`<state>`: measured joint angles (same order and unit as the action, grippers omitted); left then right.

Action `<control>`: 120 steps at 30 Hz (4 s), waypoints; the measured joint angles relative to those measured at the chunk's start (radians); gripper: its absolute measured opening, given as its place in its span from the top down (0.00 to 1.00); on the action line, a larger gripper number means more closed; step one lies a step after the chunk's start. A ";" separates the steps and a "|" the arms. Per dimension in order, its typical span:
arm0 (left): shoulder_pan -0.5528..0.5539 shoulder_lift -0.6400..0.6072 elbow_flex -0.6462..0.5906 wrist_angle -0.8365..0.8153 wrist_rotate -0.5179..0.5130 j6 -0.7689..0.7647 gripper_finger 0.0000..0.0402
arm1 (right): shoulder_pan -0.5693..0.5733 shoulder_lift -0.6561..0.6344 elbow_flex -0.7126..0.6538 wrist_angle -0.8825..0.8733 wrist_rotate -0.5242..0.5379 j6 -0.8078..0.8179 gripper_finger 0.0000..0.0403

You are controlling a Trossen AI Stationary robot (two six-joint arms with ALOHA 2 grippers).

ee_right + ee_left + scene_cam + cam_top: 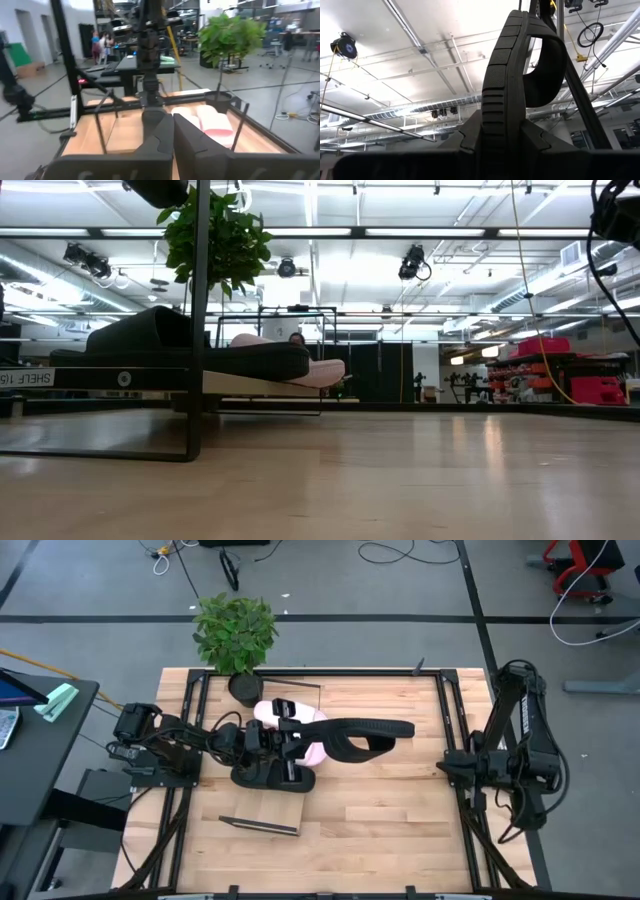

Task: Pick and place slides into the shelf
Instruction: Put the black slipper on the shelf

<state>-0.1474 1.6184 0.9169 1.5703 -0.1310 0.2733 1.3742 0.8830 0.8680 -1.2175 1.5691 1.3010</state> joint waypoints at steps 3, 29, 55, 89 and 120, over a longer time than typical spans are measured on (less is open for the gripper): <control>0.000 0.000 0.000 0.000 0.000 0.000 0.81 | 0.039 0.002 0.000 0.060 -0.013 -0.038 0.99; -0.019 0.000 0.000 0.000 0.000 -0.007 0.81 | -0.830 -0.038 0.000 1.062 -1.258 -1.435 0.98; 0.000 -0.001 0.000 0.001 -0.019 0.026 0.81 | -1.264 0.194 0.000 1.665 -1.857 -1.832 0.75; 0.000 -0.001 0.028 0.005 0.023 0.026 0.81 | -1.394 0.441 0.090 2.104 -1.829 -1.509 0.41; -0.001 0.001 0.027 -0.003 0.029 0.030 0.81 | -1.371 0.436 0.155 1.933 -1.989 -1.434 0.44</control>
<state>-0.1482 1.6199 0.9443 1.5673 -0.1017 0.3029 0.0029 1.3186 1.0233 0.7152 -0.4198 -0.1333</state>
